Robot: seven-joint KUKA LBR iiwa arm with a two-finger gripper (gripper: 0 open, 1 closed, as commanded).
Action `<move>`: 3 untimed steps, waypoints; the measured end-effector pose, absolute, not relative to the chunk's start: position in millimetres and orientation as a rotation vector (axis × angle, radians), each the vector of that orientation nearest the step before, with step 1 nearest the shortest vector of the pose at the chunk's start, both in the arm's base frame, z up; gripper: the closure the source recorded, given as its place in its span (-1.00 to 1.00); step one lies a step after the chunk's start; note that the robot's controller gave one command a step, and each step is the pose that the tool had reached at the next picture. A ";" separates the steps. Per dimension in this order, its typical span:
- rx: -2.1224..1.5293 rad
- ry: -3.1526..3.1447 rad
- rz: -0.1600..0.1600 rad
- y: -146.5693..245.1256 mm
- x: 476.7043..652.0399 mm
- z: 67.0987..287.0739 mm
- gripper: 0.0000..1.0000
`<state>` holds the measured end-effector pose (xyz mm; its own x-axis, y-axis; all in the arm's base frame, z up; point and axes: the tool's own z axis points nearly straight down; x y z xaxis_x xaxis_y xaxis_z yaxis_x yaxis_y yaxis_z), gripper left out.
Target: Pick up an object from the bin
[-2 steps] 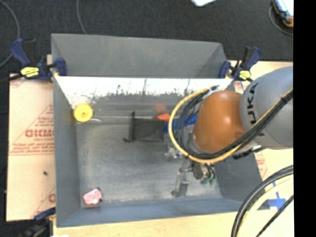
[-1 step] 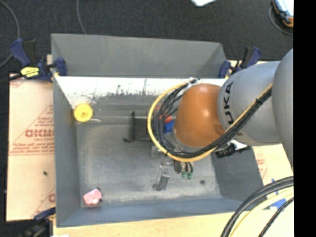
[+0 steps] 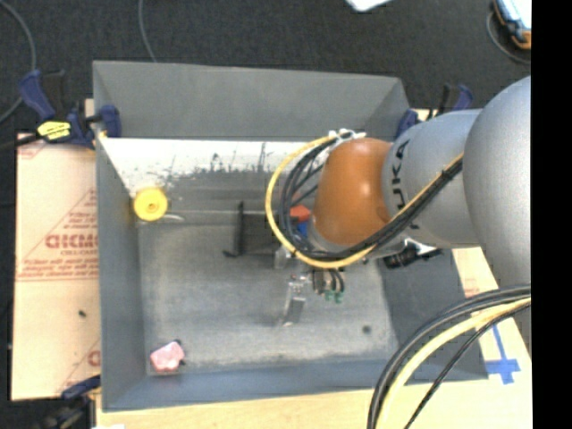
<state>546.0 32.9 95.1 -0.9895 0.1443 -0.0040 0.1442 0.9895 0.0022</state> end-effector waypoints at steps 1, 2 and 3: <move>0.518 3.088 0.009 24.3 573.2 93.5 -1.00; 0.526 3.088 0.008 23.9 576.2 93.4 -1.00; 0.058 3.123 0.008 77.6 601.2 71.4 1.00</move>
Offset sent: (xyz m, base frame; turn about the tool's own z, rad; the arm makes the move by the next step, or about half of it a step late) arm 0.0524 -0.0092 -0.0044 0.0670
